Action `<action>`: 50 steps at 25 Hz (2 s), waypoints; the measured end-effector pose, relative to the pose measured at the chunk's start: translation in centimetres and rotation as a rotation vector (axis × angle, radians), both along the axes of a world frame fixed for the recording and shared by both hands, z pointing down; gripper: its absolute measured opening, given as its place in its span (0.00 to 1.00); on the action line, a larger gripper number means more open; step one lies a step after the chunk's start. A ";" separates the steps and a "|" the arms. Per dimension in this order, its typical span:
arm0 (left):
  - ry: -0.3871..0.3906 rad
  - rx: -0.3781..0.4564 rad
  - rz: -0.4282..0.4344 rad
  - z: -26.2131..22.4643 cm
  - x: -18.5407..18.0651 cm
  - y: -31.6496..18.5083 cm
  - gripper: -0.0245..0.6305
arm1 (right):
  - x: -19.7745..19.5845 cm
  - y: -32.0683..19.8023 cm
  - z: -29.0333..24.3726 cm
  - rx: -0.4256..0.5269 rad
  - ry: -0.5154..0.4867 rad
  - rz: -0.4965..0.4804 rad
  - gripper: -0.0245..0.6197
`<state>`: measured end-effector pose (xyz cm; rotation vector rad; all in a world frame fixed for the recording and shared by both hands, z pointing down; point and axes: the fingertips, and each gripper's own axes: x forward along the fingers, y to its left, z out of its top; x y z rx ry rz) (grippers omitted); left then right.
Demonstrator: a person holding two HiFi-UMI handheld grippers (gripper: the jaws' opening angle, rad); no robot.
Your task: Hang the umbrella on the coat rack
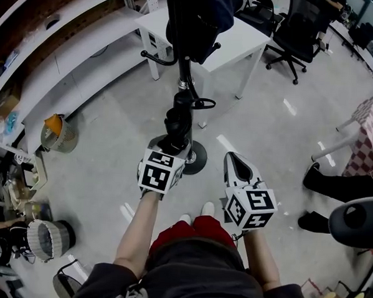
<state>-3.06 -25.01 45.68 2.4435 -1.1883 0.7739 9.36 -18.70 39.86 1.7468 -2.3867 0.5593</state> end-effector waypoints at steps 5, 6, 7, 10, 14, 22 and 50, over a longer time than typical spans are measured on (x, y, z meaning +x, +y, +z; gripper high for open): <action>-0.012 -0.022 -0.030 1.4 0.2 -0.4 0.33 | 0.4 -0.9 1.0 -0.023 -0.003 -0.033 0.07; -0.016 -0.026 -0.035 1.7 0.2 -0.4 0.33 | 0.4 -1.0 1.2 -0.028 -0.004 -0.039 0.07; -0.018 -0.032 -0.042 2.0 0.0 -0.4 0.33 | 0.3 -1.1 1.4 -0.033 -0.004 -0.046 0.07; -0.021 -0.050 -0.062 2.8 -0.3 -0.5 0.33 | 0.1 -1.6 1.8 -0.044 -0.003 -0.066 0.07; -0.021 -0.068 -0.085 3.8 -0.4 -0.7 0.33 | 0.1 -2.1 2.3 -0.056 -0.003 -0.085 0.07; -0.044 -0.101 -0.107 5.2 -0.5 -0.7 0.33 | 0.0 -3.4 2.8 -0.072 -0.010 -0.108 0.07; -0.022 -0.194 -0.159 9.1 1.0 -3.5 0.33 | 1.1 -4.6 5.2 -0.124 -0.016 -0.126 0.07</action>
